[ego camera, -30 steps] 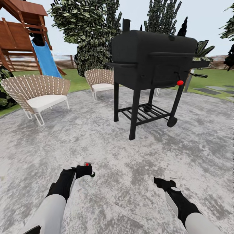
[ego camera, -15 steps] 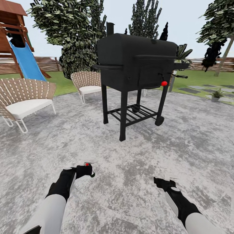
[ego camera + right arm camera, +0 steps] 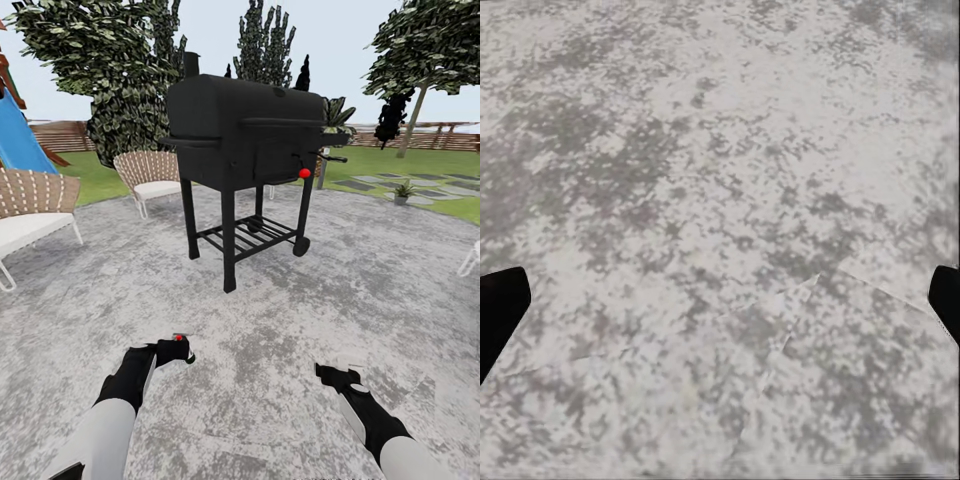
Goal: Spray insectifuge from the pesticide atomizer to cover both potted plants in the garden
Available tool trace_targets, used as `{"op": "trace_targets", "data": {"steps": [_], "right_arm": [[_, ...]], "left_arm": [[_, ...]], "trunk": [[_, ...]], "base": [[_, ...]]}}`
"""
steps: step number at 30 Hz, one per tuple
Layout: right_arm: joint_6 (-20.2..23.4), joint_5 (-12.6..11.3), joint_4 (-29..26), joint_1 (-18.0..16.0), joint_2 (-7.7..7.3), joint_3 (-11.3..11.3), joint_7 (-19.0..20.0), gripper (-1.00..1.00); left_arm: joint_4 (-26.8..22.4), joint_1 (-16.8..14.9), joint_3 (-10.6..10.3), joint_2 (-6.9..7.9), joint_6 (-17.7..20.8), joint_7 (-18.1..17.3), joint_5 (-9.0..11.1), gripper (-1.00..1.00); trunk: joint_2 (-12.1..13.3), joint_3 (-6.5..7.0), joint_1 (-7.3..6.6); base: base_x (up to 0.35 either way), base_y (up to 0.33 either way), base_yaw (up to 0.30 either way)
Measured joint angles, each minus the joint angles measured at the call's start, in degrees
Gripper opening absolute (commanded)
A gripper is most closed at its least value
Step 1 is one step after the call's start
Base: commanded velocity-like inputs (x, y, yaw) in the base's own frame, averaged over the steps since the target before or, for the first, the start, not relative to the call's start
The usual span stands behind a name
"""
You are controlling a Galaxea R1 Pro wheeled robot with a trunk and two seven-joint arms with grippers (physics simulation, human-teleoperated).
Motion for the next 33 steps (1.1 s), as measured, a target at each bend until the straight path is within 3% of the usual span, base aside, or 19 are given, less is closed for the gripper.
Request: {"op": "trace_targets", "data": {"steps": [13, 23, 33], "right_arm": [[0.0, 0.0, -0.1, 0.0, 0.0, 0.0, -0.1, 1.0], [0.2, 0.1, -0.1, 0.0, 0.1, 0.0, -0.1, 1.0], [0.3, 0.0, -0.1, 0.0, 0.09, 0.0, -0.1, 1.0]], "left_arm": [[0.0, 0.0, 0.0, -0.05, 0.0, 0.0, 0.0, -1.0], [0.0, 0.0, -0.1, -0.07, 0.0, -0.1, 0.0, -1.0], [0.0, 0.0, -0.1, -0.07, 0.0, -0.1, 0.0, -1.0]], "trunk": [[0.0, 0.74, -0.03], [0.0, 0.81, -0.03], [0.0, 0.92, -0.03]], "base": [[0.26, 0.0, -0.238], [0.335, 0.0, -0.027], [0.335, 0.0, -0.263]]}}
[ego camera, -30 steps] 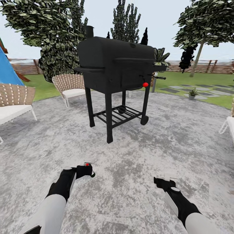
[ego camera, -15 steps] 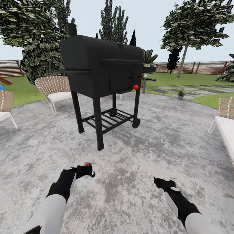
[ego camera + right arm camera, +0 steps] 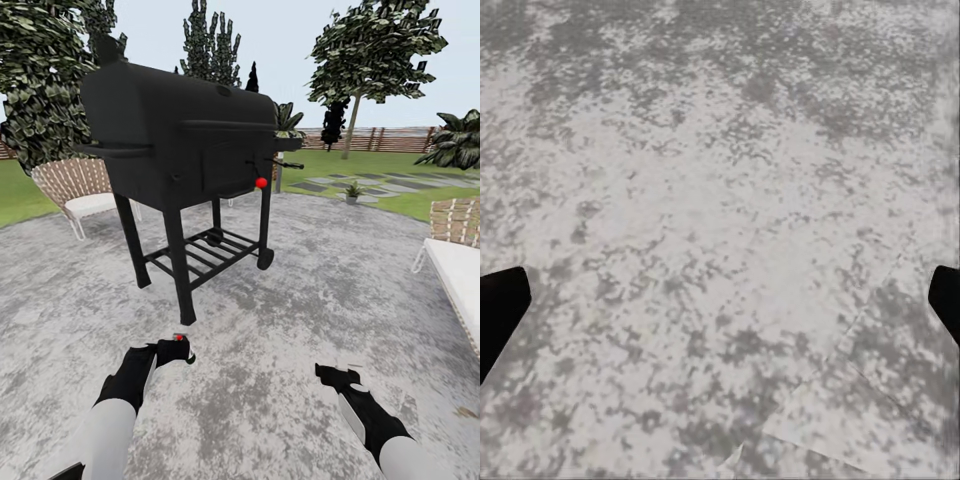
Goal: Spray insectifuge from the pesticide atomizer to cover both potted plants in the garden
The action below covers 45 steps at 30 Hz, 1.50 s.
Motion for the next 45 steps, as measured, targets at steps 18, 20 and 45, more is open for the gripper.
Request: {"op": "trace_targets", "data": {"steps": [18, 20, 45], "right_arm": [[0.0, 0.0, 0.0, 0.0, 0.0, 0.0, 0.0, 1.0], [0.0, 0.0, 0.0, 0.0, 0.0, 0.0, 0.0, 1.0], [0.1, 0.1, 0.0, 0.0, 0.01, 0.2, 0.0, 1.0]], "left_arm": [[0.0, 0.0, 0.0, 0.0, 0.0, 0.0, 0.0, -1.0], [0.0, 0.0, 0.0, 0.0, 0.0, 0.0, 0.0, -1.0], [0.0, 0.1, 0.0, -0.08, 0.0, 0.0, 0.0, -1.0]], "trunk": [[0.0, 0.37, 0.0], [0.0, 0.41, 0.0], [0.0, 0.69, 0.0]], "base": [[0.337, 0.0, -0.281], [0.337, 0.0, -0.281], [0.335, -0.079, -0.143]]}}
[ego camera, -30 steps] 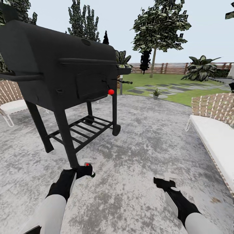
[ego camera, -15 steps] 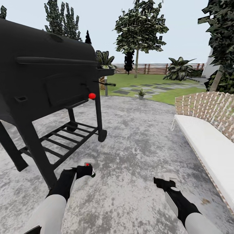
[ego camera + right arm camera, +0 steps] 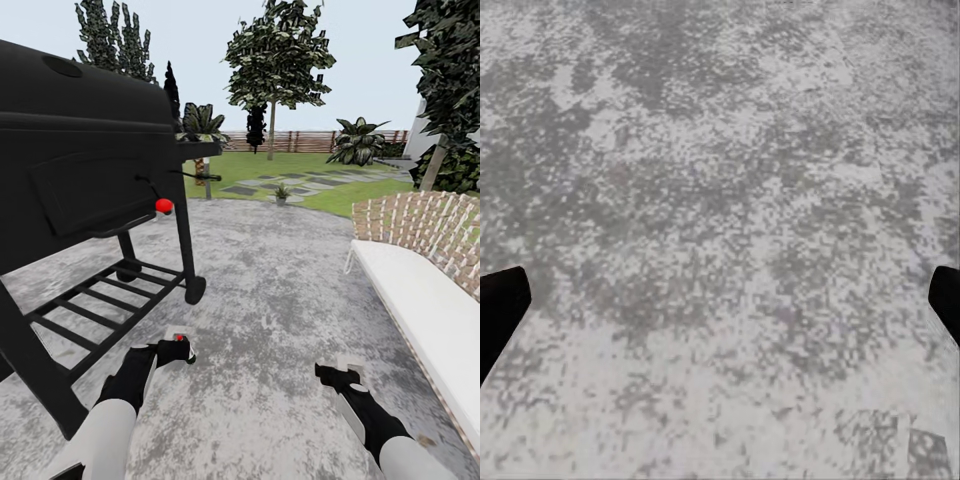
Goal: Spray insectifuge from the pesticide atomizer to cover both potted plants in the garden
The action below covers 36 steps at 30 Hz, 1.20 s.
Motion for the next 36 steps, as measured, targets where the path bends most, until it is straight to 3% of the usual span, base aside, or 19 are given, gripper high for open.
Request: {"op": "trace_targets", "data": {"steps": [6, 23, 36], "right_arm": [[0.0, 0.0, -0.1, 0.0, 0.0, -0.1, 0.0, 1.0], [0.0, 0.0, 0.0, 0.0, -0.01, -0.1, 0.0, 1.0], [0.0, 0.0, 0.1, 0.0, 0.0, -0.1, 0.0, 1.0]], "left_arm": [[0.0, 0.0, 0.0, -0.01, 0.0, 0.0, 0.0, -1.0], [0.0, 0.0, 0.0, -0.01, 0.0, 0.0, 0.0, -1.0], [0.0, 0.0, 0.0, -0.01, 0.0, 0.0, 0.0, -1.0]], "trunk": [[0.0, 0.0, 0.0], [0.0, 0.0, 0.0], [0.0, 0.0, 0.0]], "base": [[0.326, -0.098, -0.03], [0.338, -0.002, -0.251], [0.338, 0.0, -0.015]]}}
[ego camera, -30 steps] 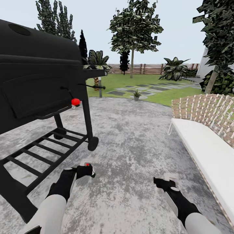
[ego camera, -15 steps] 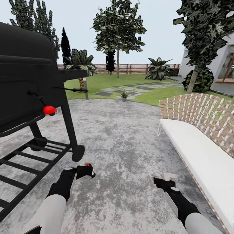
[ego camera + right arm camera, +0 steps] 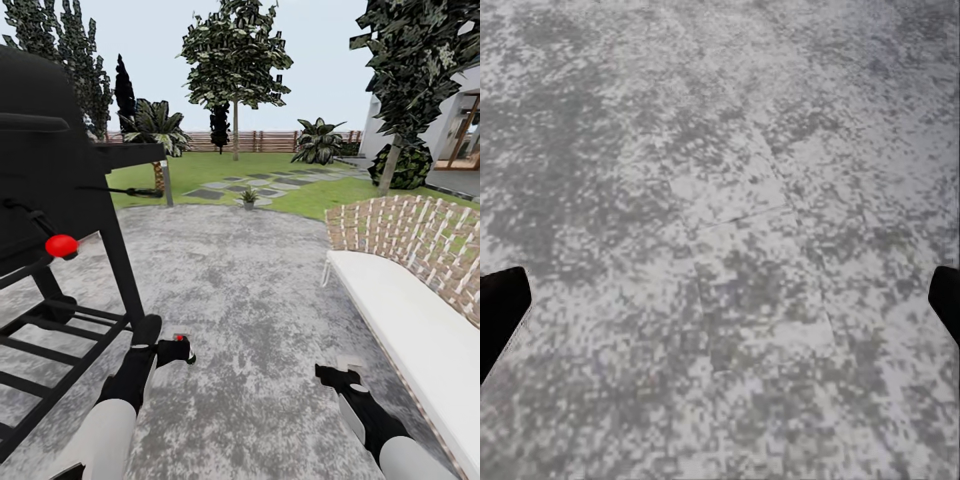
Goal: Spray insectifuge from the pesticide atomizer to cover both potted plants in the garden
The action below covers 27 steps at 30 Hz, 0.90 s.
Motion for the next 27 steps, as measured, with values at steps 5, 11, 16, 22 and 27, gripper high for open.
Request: {"op": "trace_targets", "data": {"steps": [5, 11, 16, 22, 27], "right_arm": [[0.0, 0.0, 0.0, 0.0, 0.01, 0.0, 0.0, 1.0], [0.0, 0.0, 0.0, 0.0, 0.01, 0.0, 0.0, 1.0], [0.0, 0.0, 0.0, 0.0, 0.01, 0.0, 0.0, 1.0], [0.0, 0.0, 0.0, 0.0, 0.0, 0.0, 0.0, 1.0], [0.0, 0.0, 0.0, 0.0, 0.0, 0.0, 0.0, 1.0]], "left_arm": [[0.0, 0.0, 0.0, 0.0, 0.0, 0.0, 0.0, -1.0], [0.0, 0.0, 0.0, 0.0, 0.0, 0.0, 0.0, -1.0], [0.0, 0.0, 0.0, 0.0, 0.0, 0.0, 0.0, -1.0], [0.0, 0.0, 0.0, 0.0, 0.0, 0.0, 0.0, -1.0], [0.0, 0.0, 0.0, 0.0, 0.0, 0.0, 0.0, -1.0]], "trunk": [[0.0, 0.0, 0.0], [0.0, 0.0, 0.0], [0.0, 0.0, 0.0], [0.0, 0.0, 0.0], [0.0, 0.0, 0.0]], "base": [[0.338, 0.0, 0.0], [0.338, 0.0, 0.0], [0.338, 0.0, 0.0], [0.338, 0.0, 0.0], [0.338, 0.0, 0.0]]}}
